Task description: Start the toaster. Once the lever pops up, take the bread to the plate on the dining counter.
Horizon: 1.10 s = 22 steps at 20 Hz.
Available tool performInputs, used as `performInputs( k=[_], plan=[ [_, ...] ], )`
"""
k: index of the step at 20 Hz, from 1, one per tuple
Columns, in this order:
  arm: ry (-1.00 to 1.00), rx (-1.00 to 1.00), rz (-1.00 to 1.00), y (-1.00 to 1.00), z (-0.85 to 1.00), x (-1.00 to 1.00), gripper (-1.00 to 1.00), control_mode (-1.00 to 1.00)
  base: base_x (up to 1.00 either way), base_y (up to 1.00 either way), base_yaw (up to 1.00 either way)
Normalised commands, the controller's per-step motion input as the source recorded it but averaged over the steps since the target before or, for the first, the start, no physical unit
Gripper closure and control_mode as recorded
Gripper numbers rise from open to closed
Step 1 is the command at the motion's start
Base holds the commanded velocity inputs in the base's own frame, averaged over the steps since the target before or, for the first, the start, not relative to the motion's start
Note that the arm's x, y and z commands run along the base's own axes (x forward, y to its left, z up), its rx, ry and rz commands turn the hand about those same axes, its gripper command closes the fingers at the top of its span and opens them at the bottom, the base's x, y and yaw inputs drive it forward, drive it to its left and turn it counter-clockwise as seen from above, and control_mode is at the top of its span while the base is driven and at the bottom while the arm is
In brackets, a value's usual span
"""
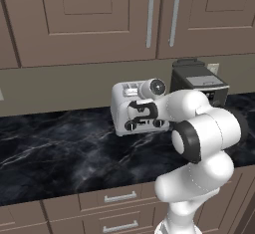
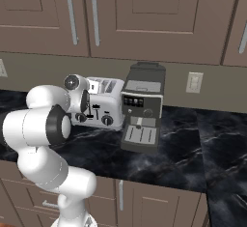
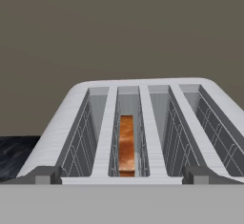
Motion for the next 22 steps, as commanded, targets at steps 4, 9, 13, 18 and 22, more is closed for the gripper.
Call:
performInputs(
  k=[4,9,13,18,22],
  plan=[
    [0.0,0.0,0.0,0.0,0.0,0.0,-1.0,-1.0,0.0,0.0,0.0],
    [0.0,0.0,0.0,0.0,0.0,0.0,-1.0,-1.0,0.0,0.0,0.0],
    [0.0,0.0,0.0,0.0,0.0,0.0,-1.0,-1.0,0.0,0.0,0.0],
    [0.0,0.0,0.0,0.0,0.0,0.0,-1.0,-1.0,0.0,0.0,0.0],
    [0.0,0.0,0.0,0.0,0.0,0.0,-1.0,-1.0,0.0,0.0,0.0]
  ],
)
